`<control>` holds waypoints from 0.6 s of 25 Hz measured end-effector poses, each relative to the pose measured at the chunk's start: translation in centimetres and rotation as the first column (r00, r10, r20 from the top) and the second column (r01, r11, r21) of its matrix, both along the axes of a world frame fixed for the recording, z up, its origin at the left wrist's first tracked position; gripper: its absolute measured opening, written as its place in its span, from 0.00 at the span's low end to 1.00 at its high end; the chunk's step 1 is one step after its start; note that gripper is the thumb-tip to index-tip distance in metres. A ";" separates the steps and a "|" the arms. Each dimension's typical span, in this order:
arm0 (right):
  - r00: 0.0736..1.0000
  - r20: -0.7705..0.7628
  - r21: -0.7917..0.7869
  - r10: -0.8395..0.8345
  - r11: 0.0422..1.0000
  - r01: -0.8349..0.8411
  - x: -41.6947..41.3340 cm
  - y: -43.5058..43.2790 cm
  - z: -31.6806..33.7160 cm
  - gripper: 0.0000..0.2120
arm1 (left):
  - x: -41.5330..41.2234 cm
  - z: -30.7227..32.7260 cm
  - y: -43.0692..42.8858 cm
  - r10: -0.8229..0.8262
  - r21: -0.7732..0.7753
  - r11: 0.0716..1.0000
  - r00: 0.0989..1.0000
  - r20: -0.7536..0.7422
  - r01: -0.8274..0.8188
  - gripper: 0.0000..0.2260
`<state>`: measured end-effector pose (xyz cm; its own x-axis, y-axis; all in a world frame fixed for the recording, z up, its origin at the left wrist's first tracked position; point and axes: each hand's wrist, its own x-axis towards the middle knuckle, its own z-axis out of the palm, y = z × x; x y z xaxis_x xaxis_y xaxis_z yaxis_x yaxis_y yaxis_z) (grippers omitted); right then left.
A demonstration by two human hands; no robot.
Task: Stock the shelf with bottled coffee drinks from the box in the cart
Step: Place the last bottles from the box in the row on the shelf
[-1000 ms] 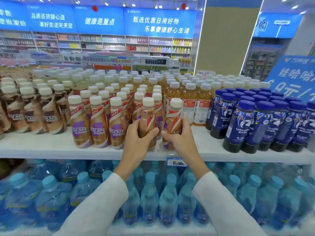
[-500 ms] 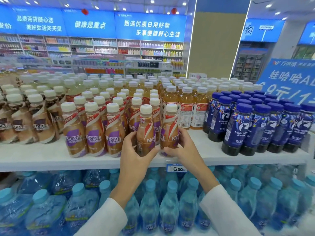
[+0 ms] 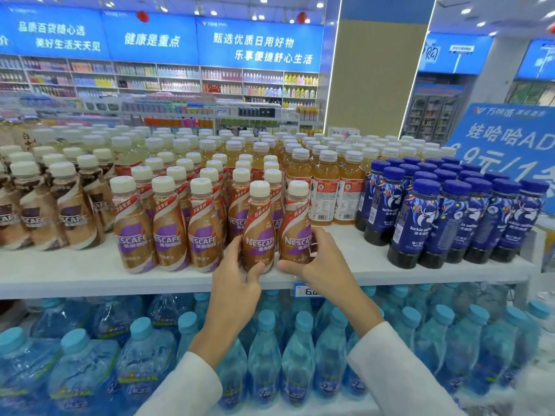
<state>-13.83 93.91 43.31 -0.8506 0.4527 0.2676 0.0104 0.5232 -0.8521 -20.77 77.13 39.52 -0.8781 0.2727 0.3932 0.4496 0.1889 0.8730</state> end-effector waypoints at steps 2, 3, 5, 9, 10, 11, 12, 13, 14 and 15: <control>0.997 -0.034 -0.106 0.068 0.992 -0.071 0.4 0.1 0.0 0.38 | 0.3 0.0 0.1 0.031 -0.024 0.999 0.998 -0.047 -0.033 0.32; 0.994 -0.066 -0.144 0.085 0.985 -0.094 0.5 0.2 0.0 0.36 | 0.4 0.1 0.2 0.056 -0.033 0.998 0.996 -0.069 -0.058 0.35; 0.992 -0.106 -0.147 0.065 0.986 -0.081 0.6 0.0 -0.1 0.34 | 0.5 0.4 0.5 0.102 -0.027 0.994 0.992 -0.077 -0.104 0.38; 0.993 -0.116 -0.098 0.035 0.994 -0.047 0.8 -0.6 -0.2 0.32 | 0.7 0.1 0.7 0.137 -0.010 0.990 0.989 -0.064 -0.138 0.35; 0.993 -0.116 -0.088 0.031 0.995 -0.042 1.0 -0.7 -0.3 0.32 | 0.8 -0.2 0.6 0.137 -0.003 0.991 0.989 -0.056 -0.137 0.34; 0.993 -0.118 -0.077 0.014 0.997 -0.023 1.1 -0.8 -0.4 0.33 | 0.9 -0.3 0.5 0.141 0.011 0.990 0.989 -0.044 -0.141 0.33; 0.992 -0.123 -0.071 -0.016 0.997 0.007 1.2 -0.9 -0.5 0.33 | 1.1 -0.5 0.5 0.151 0.028 0.988 0.988 -0.036 -0.150 0.32; 0.990 -0.132 -0.068 -0.047 0.997 0.039 1.2 -1.1 -0.7 0.32 | 1.2 -0.5 0.5 0.168 0.040 0.985 0.985 -0.043 -0.166 0.31; 0.987 -0.147 -0.066 -0.071 0.996 0.062 1.2 -1.3 -0.9 0.30 | 1.4 -0.5 0.5 0.188 0.046 0.982 0.980 -0.071 -0.185 0.30; 0.983 -0.161 -0.065 -0.087 0.995 0.077 1.0 -1.6 -1.1 0.29 | 1.6 -0.5 0.6 0.207 0.044 0.978 0.972 -0.110 -0.203 0.29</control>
